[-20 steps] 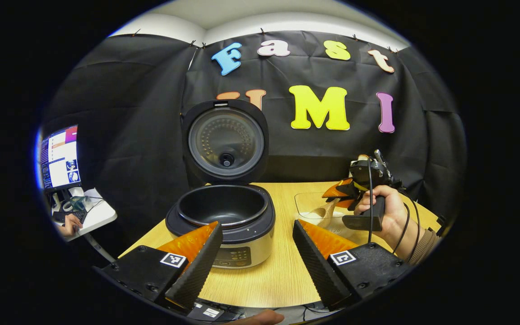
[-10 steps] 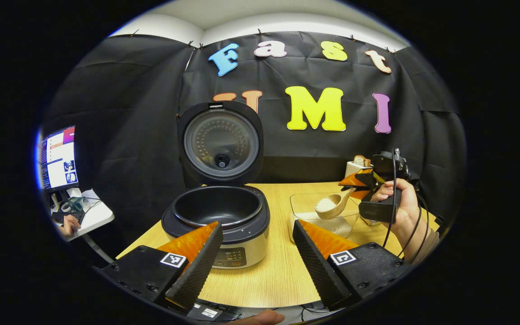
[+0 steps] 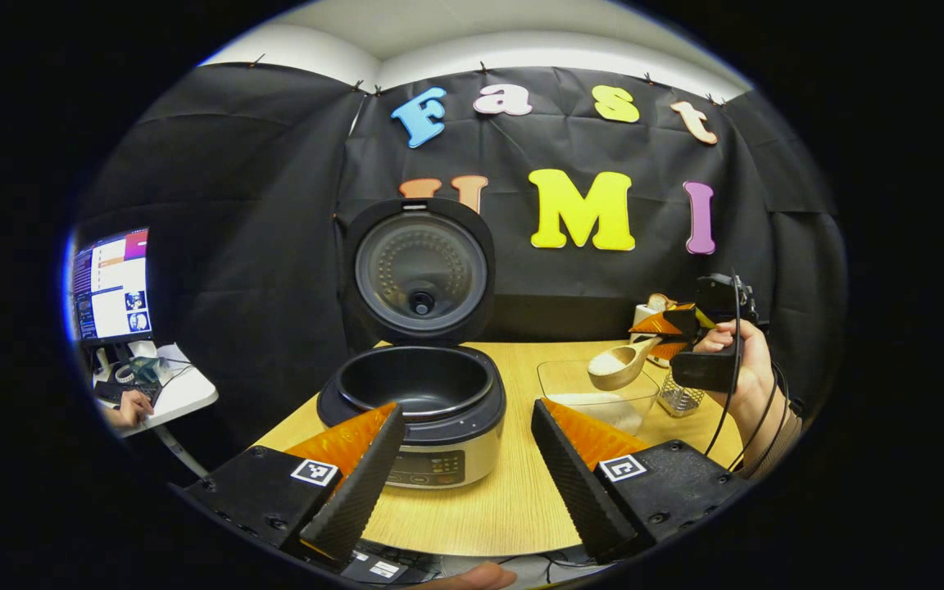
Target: Close the left gripper, press the button to open the rice cooker; take a wooden spoon from the chopstick holder with the right hand, scoop a spoonful of rice and pour it into the rice cooker, then put the wooden spoon back into the chopstick holder.
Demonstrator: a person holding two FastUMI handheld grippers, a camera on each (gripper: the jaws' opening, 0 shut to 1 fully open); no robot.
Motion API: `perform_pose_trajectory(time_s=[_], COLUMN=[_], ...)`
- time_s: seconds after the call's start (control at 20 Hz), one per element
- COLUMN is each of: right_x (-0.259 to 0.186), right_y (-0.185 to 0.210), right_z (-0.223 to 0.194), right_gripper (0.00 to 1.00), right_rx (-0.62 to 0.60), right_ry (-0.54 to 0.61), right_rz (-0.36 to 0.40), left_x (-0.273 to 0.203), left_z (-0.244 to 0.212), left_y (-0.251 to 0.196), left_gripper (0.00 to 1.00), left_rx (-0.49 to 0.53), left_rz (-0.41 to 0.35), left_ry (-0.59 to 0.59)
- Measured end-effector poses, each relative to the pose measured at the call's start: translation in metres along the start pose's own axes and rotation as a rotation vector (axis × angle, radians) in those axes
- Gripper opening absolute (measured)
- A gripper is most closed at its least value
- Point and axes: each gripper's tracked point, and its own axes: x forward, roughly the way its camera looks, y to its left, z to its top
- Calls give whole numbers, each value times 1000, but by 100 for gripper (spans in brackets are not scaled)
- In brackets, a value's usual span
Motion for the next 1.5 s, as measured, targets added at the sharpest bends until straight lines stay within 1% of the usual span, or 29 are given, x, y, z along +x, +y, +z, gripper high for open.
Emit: perform_pose_trajectory(time_s=[0.05, 0.1, 0.15, 0.2, 0.35, 0.4, 0.45, 0.5, 0.55, 0.6, 0.65, 0.8, 0.9, 0.95, 1.0, 1.05, 1.15, 1.2, 1.25, 1.4, 1.5], right_x=[-2, -2, -4, -5, -7, -6, -2, 3, 7, 13, 19, 32, 41, 44, 45, 50, 57, 59, 61, 65, 65], right_y=[8, 17, 26, 35, 66, 77, 83, 91, 97, 103, 108, 121, 127, 126, 127, 131, 135, 139, 144, 148, 148], right_z=[-8, -14, -23, -32, -63, -76, -84, -96, -109, -122, -134, -167, -182, -182, -186, -191, -200, -203, -209, -219, -224], right_gripper=[11, 9, 9, 11, 11, 11, 11, 11, 11, 11, 11, 11, 11, 11, 11, 11, 11, 8, 11, 11, 11], right_rx=[-9, -15, -24, -32, -67, -78, -91, -103, -118, -141, -171, -255, -314, -354, -398, -451, -567, -620, -671, -769, -814], right_ry=[4, 10, 20, 30, 69, 83, 98, 113, 130, 147, 159, 174, 176, 178, 171, 159, 139, 128, 120, 101, 99], right_rz=[12, 22, 30, 39, 68, 78, 88, 94, 95, 93, 89, 67, 57, 53, 49, 41, 14, 10, 9, -1, -10], left_x=[-1, -3, -5, -6, -11, -11, -12, -13, -13, -14, -15, -15, -14, -13, -13, -12, -12, -11, -11, -12, -12], left_z=[1, 3, 3, 2, 0, -2, -3, -4, -5, -5, -3, -4, -5, -4, -5, -5, -7, -8, -8, -6, -6], left_y=[4, 10, 18, 25, 45, 54, 60, 65, 68, 70, 72, 73, 72, 70, 69, 68, 66, 68, 69, 72, 68], left_gripper=[99, 99, 99, 99, 99, 99, 96, 100, 99, 96, 100, 99, 97, 96, 89, 96, 96, 96, 96, 96, 96], left_rx=[-6, -11, -18, -23, -29, -34, -43, -59, -75, -84, -86, -94, -92, -89, -88, -89, -91, -88, -86, -91, -90], left_rz=[2, 9, 23, 35, 66, 81, 91, 98, 101, 102, 106, 101, 95, 89, 84, 80, 74, 73, 76, 92, 85], left_ry=[-4, -9, -13, -12, -11, -10, -10, -9, -6, -7, -12, -13, -10, -11, -12, -11, -3, -2, -2, -9, -5])
